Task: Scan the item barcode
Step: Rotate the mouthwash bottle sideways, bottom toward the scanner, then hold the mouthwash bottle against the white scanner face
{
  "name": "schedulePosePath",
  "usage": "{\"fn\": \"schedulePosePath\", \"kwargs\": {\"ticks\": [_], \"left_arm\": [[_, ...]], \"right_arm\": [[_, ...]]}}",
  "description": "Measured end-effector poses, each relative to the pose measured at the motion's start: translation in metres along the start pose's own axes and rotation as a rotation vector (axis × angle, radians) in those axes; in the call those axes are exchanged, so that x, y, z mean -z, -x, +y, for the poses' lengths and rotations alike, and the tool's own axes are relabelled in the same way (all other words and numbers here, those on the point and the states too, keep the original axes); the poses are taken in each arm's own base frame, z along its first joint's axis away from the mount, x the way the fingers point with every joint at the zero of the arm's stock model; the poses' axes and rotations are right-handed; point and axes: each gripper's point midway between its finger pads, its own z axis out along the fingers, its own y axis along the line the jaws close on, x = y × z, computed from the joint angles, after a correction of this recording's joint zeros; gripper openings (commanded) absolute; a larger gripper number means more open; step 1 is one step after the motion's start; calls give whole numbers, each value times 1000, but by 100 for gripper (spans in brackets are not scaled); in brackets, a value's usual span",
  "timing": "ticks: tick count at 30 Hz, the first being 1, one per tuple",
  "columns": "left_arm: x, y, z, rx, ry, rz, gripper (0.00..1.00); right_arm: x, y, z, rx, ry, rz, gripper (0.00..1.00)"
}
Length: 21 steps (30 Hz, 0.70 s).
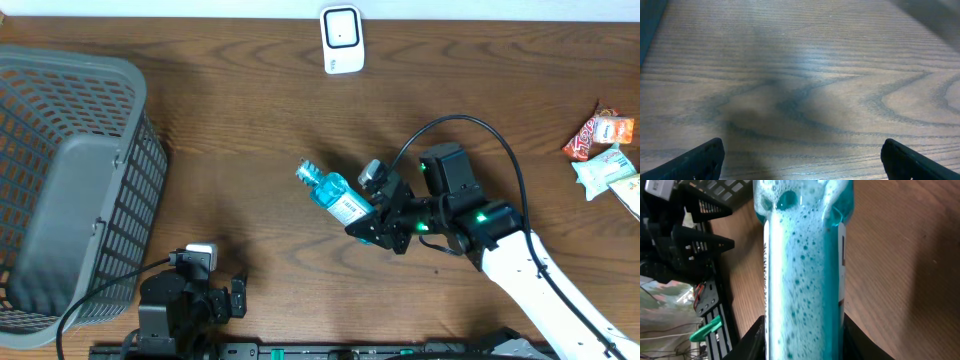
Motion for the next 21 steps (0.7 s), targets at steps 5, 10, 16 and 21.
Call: {"fn": "schedulePosePath", "kwargs": {"ticks": [5,10,16,21], "left_arm": [[0,0,0,0,0,0,100],[0,0,0,0,0,0,99],[0,0,0,0,0,0,100],[0,0,0,0,0,0,100]], "right_arm": [[1,0,3,5,13,-1,1],[1,-4,3,0,15,12,1],[3,-3,-28,33,-163,25,1],[6,20,-65,111,-352,-35,1]]}}
